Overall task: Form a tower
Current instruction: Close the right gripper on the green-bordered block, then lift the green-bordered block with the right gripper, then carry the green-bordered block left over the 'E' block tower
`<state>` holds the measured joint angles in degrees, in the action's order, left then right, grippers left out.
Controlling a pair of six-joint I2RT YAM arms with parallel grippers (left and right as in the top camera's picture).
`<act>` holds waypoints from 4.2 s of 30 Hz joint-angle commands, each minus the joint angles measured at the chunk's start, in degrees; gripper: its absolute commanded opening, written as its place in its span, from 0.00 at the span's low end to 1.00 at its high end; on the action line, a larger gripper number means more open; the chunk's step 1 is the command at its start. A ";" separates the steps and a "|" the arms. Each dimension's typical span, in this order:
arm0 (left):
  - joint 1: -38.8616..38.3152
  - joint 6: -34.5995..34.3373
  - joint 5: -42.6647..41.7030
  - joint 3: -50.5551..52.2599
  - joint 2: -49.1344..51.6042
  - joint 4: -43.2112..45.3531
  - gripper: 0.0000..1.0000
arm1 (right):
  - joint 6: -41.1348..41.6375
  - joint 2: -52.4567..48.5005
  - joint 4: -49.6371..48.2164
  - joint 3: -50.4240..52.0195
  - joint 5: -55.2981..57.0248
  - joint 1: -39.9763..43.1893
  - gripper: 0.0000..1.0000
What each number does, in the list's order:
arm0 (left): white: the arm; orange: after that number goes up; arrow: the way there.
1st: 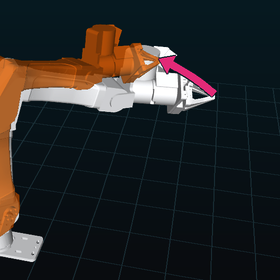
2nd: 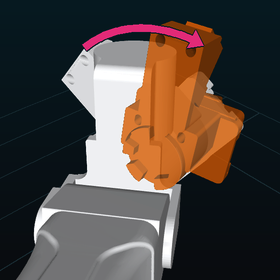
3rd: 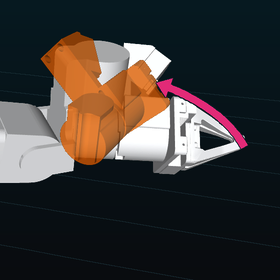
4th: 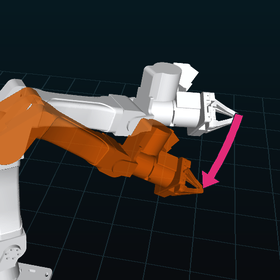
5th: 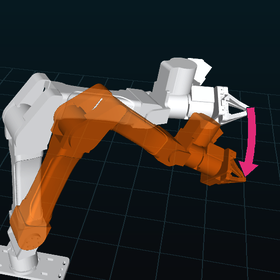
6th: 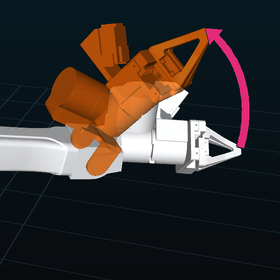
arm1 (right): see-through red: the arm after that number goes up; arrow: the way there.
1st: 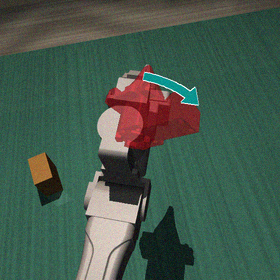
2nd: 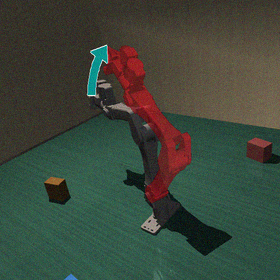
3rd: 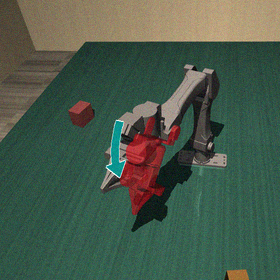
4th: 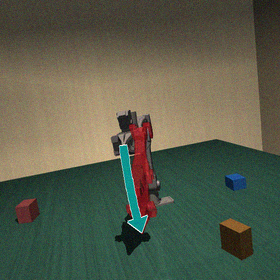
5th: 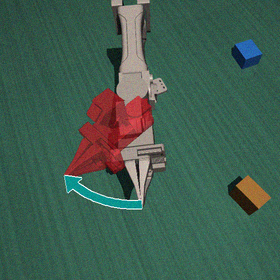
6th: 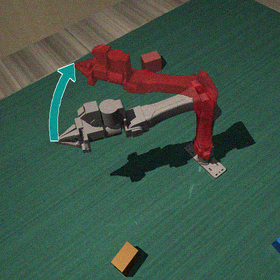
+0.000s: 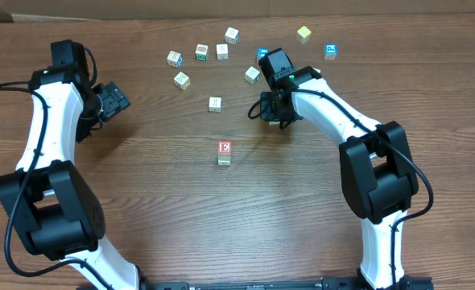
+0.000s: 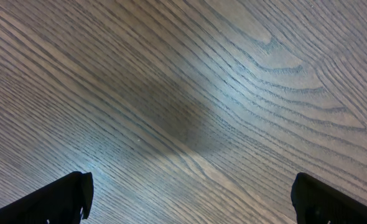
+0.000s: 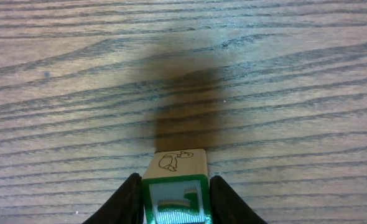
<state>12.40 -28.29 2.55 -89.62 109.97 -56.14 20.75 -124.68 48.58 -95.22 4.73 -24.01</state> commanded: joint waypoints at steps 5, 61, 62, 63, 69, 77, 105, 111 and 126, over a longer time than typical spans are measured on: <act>-0.15 0.63 -0.02 -0.48 0.28 0.02 1.00 | -0.66 0.26 -0.09 0.39 0.24 -0.04 0.30; -0.15 0.66 -0.04 -0.48 0.28 0.02 1.00 | -3.26 0.26 1.97 0.39 -0.28 -0.02 0.34; -0.15 0.66 -0.04 -0.48 0.28 0.02 1.00 | -3.32 0.26 1.86 0.39 -0.26 -0.02 0.35; -0.15 0.66 -0.04 -0.48 0.28 0.02 1.00 | -3.74 0.26 1.77 0.39 -0.28 -0.02 0.36; -0.15 0.63 -0.04 -0.48 0.28 0.02 1.00 | -6.25 0.26 0.96 0.39 -0.28 -0.04 0.37; -0.15 0.66 -0.04 -0.48 0.28 0.02 1.00 | -6.23 0.26 0.50 0.39 -0.28 -0.04 0.36; -0.15 0.63 -0.04 -0.48 0.28 0.02 1.00 | 3.54 5.97 33.77 -33.40 -9.75 -0.15 0.23; -0.15 0.66 -0.02 -0.48 0.28 0.02 1.00 | 5.05 6.10 40.98 -35.41 -14.93 -0.61 0.19; -0.15 0.66 -0.04 -0.48 0.28 0.02 1.00 | 13.92 6.05 45.48 -35.34 -6.32 -11.74 0.17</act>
<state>12.40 -28.29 2.52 -89.62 109.97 -56.14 30.22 -119.11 94.50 -129.75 -7.46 -32.60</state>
